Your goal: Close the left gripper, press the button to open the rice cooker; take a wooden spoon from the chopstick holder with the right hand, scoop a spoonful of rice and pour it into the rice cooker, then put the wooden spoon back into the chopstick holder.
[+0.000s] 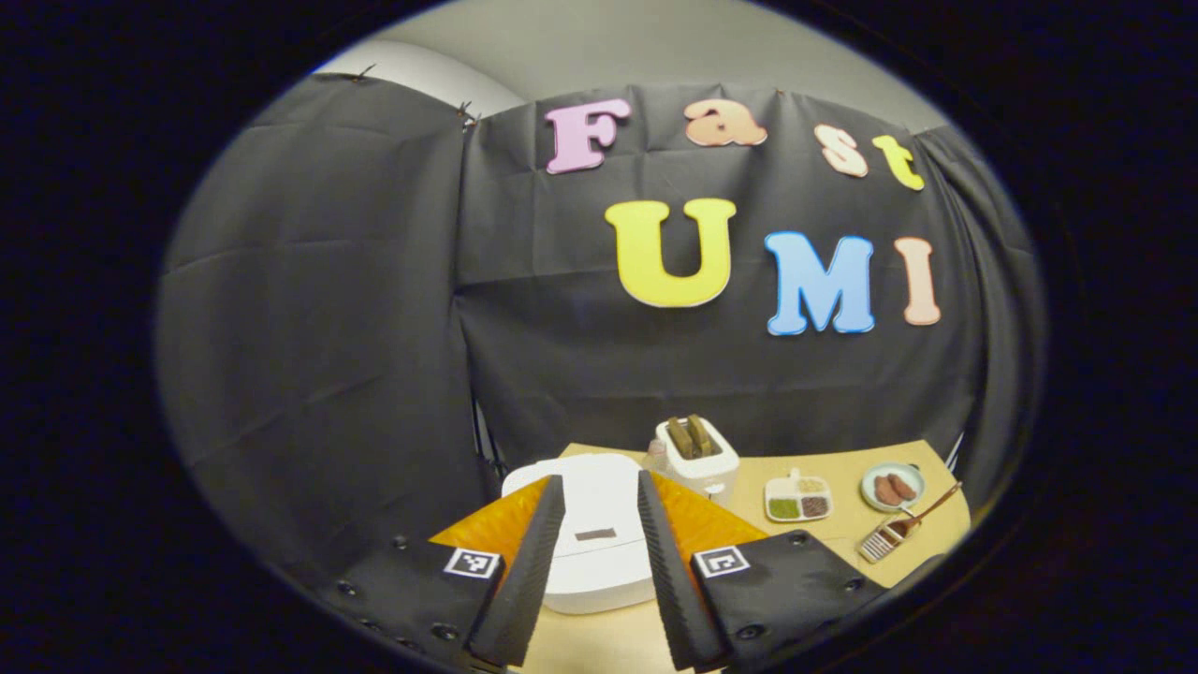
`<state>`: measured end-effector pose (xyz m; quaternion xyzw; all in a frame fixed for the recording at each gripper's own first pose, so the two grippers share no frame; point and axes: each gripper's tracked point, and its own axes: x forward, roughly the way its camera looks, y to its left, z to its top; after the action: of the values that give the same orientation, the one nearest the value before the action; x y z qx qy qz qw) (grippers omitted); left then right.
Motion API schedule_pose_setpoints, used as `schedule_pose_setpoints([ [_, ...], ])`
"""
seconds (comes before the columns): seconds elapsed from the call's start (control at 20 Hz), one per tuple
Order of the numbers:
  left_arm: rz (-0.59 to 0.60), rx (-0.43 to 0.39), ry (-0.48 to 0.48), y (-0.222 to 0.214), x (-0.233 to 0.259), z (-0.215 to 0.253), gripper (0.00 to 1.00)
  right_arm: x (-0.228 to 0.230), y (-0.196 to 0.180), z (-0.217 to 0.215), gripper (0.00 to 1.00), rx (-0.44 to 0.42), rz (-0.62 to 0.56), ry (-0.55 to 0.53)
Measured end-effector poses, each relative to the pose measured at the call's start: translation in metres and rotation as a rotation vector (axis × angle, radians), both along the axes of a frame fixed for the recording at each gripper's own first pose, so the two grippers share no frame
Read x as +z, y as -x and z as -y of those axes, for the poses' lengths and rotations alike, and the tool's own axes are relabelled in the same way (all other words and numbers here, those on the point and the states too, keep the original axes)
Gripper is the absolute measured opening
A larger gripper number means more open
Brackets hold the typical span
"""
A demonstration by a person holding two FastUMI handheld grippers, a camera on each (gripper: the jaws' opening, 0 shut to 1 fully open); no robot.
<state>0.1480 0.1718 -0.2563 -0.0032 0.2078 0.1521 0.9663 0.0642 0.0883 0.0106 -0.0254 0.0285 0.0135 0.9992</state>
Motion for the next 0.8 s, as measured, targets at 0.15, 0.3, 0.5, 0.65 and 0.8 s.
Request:
schedule_pose_setpoints([
  [0.15,-0.055,0.013,0.025,-0.023,-0.043,-0.015,0.35,-0.004,-0.013,-0.015,0.99,-0.007,-0.030,0.021],
  [0.3,-0.112,0.015,0.052,-0.039,-0.083,-0.021,0.13,-0.010,-0.021,-0.023,0.99,-0.015,-0.062,0.027],
  [0.5,-0.207,0.039,0.100,-0.049,-0.132,-0.028,0.11,-0.016,-0.028,-0.028,0.99,-0.039,-0.089,0.044],
  [0.65,-0.263,0.059,0.126,-0.057,-0.163,-0.032,0.08,-0.018,-0.031,-0.034,0.99,-0.045,-0.105,0.055],
  [0.8,-0.306,0.067,0.151,-0.064,-0.187,-0.033,0.08,-0.022,-0.034,-0.039,0.99,-0.047,-0.116,0.073],
])
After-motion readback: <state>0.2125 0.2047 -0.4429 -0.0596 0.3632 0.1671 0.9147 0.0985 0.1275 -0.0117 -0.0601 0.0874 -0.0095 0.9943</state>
